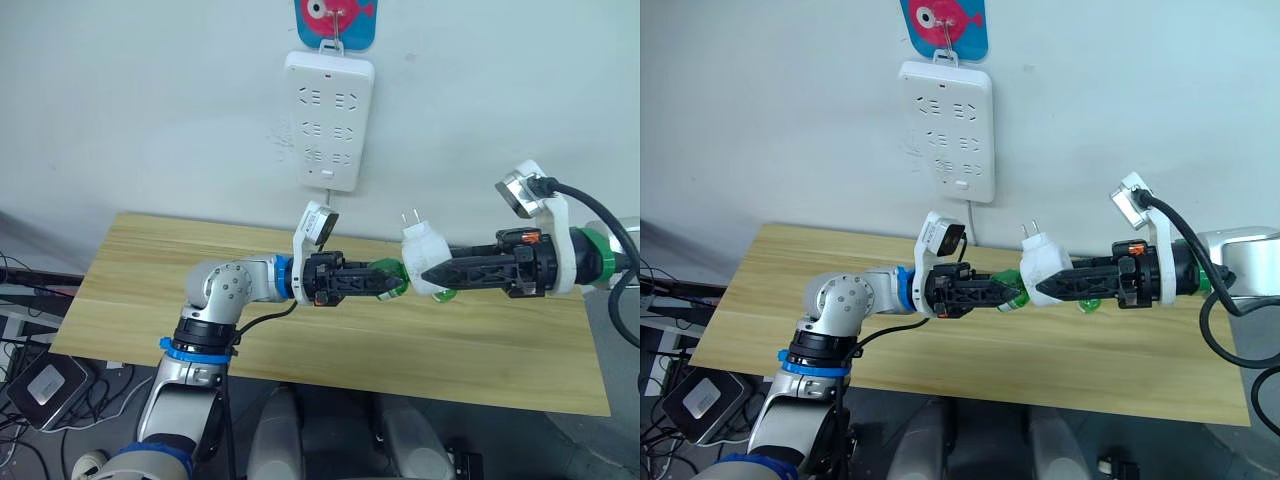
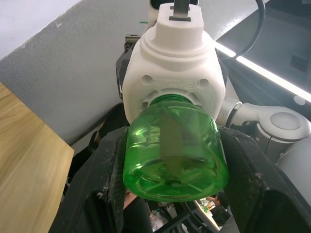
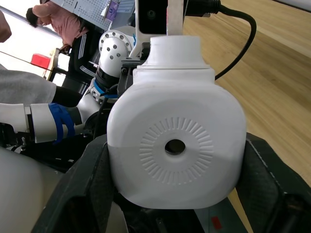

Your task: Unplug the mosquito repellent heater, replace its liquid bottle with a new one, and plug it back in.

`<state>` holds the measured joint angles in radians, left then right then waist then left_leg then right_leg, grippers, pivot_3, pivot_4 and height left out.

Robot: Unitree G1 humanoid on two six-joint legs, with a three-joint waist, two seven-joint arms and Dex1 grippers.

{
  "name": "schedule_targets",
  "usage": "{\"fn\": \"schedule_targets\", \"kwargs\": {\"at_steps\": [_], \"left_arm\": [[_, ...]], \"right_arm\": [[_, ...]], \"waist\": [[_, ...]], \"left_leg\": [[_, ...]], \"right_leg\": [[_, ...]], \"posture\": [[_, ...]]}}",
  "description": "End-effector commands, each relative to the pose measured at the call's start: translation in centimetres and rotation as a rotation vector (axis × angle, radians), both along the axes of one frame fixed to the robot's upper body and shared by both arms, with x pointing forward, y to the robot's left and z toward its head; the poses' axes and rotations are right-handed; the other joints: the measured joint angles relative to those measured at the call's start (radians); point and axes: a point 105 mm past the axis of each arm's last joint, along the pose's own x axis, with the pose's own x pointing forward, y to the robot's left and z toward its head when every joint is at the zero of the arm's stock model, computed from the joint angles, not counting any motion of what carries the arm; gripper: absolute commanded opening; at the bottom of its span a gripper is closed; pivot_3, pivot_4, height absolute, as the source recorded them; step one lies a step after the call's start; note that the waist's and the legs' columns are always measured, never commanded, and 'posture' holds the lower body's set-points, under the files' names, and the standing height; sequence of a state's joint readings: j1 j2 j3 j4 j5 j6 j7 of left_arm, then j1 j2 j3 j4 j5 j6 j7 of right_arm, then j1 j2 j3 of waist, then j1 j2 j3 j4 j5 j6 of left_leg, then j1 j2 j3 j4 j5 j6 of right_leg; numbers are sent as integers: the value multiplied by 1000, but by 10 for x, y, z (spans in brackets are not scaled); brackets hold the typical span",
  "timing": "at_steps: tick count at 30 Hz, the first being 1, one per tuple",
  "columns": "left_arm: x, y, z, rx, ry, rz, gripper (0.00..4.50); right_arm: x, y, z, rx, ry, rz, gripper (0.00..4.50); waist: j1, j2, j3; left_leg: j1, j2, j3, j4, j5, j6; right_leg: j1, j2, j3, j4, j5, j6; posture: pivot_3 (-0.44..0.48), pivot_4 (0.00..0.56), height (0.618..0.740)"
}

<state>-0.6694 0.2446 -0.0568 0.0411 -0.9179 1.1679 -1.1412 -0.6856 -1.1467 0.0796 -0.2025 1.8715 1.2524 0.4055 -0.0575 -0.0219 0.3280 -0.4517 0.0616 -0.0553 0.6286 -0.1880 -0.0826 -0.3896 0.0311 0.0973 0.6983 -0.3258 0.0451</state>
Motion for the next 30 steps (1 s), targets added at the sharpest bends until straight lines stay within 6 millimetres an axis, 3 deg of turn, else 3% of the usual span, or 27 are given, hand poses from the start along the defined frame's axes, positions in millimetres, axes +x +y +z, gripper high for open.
{"fn": "schedule_targets", "kwargs": {"at_steps": [1, 18, 30], "left_arm": [[-11, -23, 10, -5, -45, -66, 2311], [-3, -17, 20, -41, -18, -40, 2311], [-1, -17, 21, -46, -17, -28, 2311]], "right_arm": [[-31, 23, 10, 97, 7, 203, 4399], [-34, -6, -14, 39, 128, 81, 4457], [-40, -7, -20, 3, 130, 73, 4457]], "waist": [[2, 0, 0], [0, 0, 0], [0, 0, 0]], "left_leg": [[0, 0, 0, 1, 0, 0], [0, -1, 0, 0, 0, 0], [0, -1, 0, 1, 0, 0]], "right_leg": [[0, 0, 0, 0, 0, 0], [0, -1, 0, 0, 0, 0], [0, 0, 0, 0, 0, 0]], "posture": [[-115, 323, 740], [-123, 324, 740], [-119, 320, 740]]}}
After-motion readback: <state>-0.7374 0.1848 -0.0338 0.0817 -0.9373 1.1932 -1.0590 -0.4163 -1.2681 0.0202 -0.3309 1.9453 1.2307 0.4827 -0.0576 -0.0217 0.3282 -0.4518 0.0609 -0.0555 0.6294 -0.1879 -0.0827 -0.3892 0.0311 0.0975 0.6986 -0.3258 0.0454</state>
